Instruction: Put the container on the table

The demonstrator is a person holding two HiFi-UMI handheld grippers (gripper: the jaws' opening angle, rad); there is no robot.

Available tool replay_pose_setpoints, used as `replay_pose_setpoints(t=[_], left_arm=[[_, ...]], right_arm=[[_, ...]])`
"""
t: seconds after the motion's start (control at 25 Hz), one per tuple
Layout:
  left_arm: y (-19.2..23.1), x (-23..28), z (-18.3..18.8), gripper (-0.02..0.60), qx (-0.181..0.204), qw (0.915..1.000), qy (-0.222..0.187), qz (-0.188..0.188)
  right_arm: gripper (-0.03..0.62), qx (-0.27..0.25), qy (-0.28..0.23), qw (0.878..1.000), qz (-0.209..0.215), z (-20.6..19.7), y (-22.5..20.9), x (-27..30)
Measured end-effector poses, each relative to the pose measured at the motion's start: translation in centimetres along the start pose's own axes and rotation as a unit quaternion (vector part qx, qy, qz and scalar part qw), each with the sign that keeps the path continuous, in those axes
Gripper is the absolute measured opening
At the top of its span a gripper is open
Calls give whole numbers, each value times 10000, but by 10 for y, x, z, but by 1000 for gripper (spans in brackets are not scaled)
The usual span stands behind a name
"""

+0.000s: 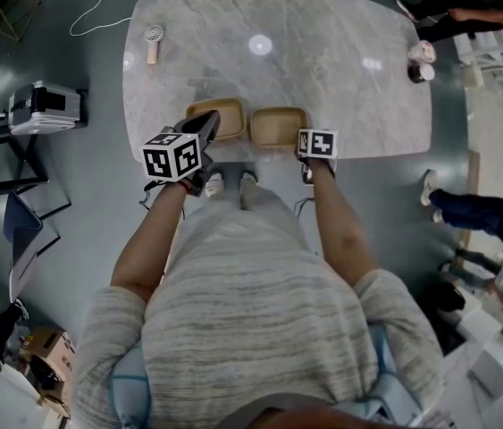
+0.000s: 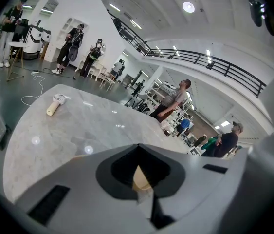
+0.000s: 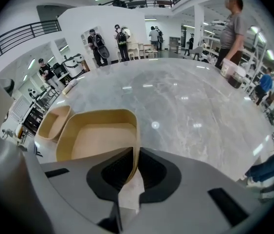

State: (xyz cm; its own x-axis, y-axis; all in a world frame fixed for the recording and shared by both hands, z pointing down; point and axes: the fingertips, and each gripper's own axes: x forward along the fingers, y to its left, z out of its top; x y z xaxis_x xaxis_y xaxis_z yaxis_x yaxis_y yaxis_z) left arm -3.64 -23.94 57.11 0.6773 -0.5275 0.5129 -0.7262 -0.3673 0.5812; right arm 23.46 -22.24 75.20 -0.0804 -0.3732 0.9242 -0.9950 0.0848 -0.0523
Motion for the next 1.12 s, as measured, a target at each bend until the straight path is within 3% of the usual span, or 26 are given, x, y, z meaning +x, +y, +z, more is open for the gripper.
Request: replay_pose_setpoints(t=[0.2,0.6,1.12], left_arm=[[-2,3,-1,2,3,10000,29,-28],[-4,7,1,2,28,10000,20,-68],[-9,2,9,2,43,9998,-158,-125]], right_arm=[[41,-116,-120,9998,86,1,0,-7],[41,-99,-539,9983,176,17,3,-28],[41,-349,-1488,9845,865,68,48,-81]])
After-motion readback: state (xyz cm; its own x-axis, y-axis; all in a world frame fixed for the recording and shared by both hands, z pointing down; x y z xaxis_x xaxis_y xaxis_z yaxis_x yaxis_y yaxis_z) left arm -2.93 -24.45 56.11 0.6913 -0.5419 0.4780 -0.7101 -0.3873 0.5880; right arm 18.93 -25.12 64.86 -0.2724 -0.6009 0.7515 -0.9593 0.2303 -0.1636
